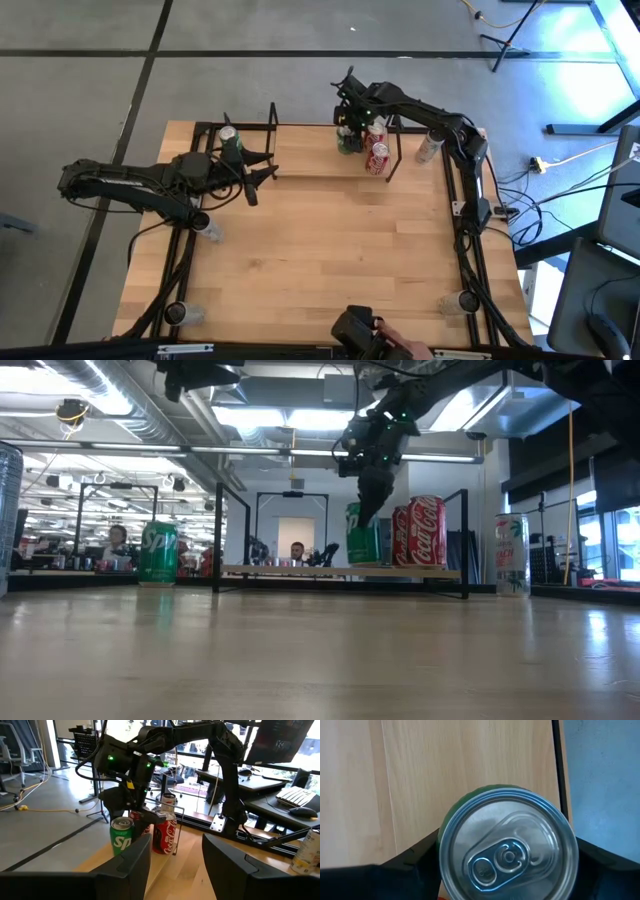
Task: Place canned beverage on shelf
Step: Put the bottom green soda can on the shelf, then put the green soda can on the shelf aligned with the other green soda can
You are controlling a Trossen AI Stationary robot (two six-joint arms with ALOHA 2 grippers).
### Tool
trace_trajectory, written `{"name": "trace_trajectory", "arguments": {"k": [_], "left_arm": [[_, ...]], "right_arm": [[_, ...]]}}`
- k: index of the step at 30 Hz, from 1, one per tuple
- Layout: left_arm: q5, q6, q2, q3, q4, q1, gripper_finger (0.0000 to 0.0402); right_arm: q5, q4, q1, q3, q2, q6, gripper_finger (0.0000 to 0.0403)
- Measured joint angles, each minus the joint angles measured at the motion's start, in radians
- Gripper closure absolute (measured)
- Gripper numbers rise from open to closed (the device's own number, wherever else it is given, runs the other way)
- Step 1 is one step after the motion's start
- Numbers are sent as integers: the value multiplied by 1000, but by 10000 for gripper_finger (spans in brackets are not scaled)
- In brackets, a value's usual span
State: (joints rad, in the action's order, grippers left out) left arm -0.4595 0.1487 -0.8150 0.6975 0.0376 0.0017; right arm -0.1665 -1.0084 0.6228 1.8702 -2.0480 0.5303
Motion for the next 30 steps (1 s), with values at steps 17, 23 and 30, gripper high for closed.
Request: {"name": "trace_trajectory", "arguments": {"k": [17, 23, 30], "left_arm": [[-47, 6, 0, 0, 1, 0, 231], [-47, 1, 0, 23, -8, 3, 230], [-47, 29, -6, 178, -286, 91, 188]], "right_arm": [[6, -37, -2, 2, 36, -7, 61], [18, -32, -18, 2, 145, -54, 61], [16, 26, -72, 2, 274, -145, 61]]}}
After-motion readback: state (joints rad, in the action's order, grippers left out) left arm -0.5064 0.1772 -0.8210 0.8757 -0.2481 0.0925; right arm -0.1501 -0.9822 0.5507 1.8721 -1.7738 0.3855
